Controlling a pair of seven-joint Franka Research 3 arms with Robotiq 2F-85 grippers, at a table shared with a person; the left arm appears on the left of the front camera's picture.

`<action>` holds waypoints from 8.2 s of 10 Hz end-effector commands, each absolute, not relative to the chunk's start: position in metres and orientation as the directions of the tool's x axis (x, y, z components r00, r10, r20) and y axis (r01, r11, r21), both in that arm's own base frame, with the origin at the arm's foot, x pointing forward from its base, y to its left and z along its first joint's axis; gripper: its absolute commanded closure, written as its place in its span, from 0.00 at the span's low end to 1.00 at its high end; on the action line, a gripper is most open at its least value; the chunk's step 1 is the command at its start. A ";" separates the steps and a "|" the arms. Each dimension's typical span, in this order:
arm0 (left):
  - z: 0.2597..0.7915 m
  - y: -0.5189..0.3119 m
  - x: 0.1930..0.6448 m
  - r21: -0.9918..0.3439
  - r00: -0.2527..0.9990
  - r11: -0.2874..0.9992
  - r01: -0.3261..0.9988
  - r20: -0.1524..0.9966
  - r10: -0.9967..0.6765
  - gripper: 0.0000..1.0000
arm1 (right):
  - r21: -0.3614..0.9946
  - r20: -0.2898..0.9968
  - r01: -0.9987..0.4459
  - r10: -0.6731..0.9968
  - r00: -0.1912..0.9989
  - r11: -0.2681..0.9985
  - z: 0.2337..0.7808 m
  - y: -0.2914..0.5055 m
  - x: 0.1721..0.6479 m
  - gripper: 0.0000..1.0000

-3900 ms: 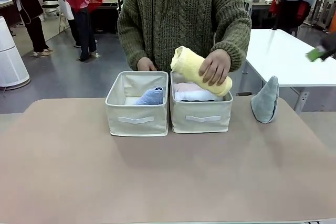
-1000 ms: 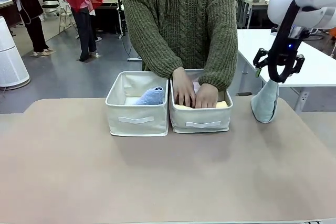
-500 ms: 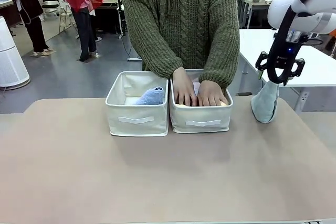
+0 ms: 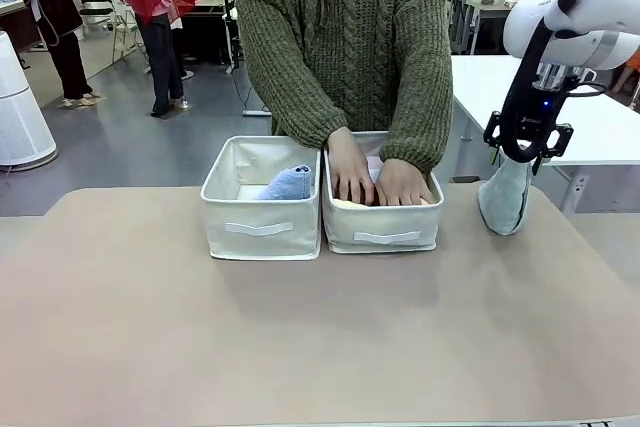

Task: Sort the towels based on their folding style.
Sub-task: Pick up another triangle-folded towel from the table and place it in the left Fabric basket.

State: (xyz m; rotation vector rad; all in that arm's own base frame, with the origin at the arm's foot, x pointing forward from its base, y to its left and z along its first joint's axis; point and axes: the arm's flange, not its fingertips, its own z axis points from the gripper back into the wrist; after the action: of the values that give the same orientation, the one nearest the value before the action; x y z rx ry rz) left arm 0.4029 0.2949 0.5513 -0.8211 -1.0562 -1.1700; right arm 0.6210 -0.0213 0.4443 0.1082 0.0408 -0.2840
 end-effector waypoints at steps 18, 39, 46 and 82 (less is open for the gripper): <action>0.553 0.295 0.401 0.023 0.050 0.224 0.974 0.948 -0.315 0.00 | -0.016 -0.112 0.035 -0.036 0.993 0.999 0.653 0.018 0.408 1.00; 0.553 0.295 0.401 0.023 0.050 0.224 0.974 0.948 -0.315 0.00 | -0.173 -0.014 -0.767 0.777 0.629 0.618 0.706 0.288 0.504 0.82; 0.553 0.295 0.401 0.023 0.050 0.224 0.974 0.948 -0.315 0.00 | -0.391 0.002 -0.915 0.995 0.104 0.097 0.697 0.358 0.550 0.82; 0.553 0.295 0.401 0.023 0.050 0.224 0.974 0.948 -0.315 0.00 | -0.054 0.018 -0.998 0.999 0.035 0.036 0.528 0.442 0.671 0.00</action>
State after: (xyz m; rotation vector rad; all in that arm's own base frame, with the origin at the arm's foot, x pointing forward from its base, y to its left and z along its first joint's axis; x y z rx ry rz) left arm 0.4028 0.2946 0.5515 -0.8211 -1.0565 -1.1703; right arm 0.6323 0.4168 0.5081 -0.0431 -0.0571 1.5268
